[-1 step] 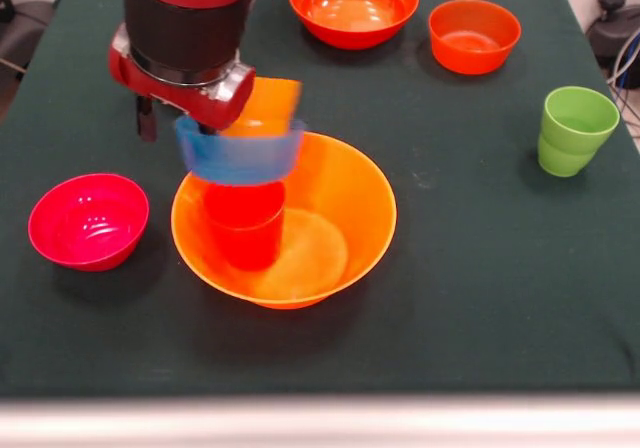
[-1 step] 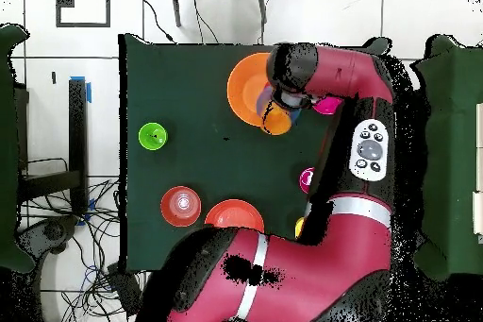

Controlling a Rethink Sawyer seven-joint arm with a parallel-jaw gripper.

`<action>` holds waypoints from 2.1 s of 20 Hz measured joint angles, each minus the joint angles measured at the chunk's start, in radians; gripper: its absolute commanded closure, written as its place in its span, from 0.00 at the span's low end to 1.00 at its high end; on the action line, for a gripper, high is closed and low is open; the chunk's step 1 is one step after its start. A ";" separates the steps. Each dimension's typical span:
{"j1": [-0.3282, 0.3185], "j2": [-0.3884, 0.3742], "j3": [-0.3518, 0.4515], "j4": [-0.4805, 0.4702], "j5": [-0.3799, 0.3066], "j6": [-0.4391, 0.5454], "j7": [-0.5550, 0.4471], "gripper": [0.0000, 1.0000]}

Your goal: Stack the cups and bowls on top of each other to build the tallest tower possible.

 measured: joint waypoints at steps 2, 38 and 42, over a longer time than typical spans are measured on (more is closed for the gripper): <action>-0.006 0.000 0.001 0.000 0.000 0.000 -0.008 1.00; -0.024 -0.020 0.069 0.022 0.000 -0.008 -0.036 1.00; -0.024 -0.020 0.081 0.022 -0.001 -0.008 -0.036 1.00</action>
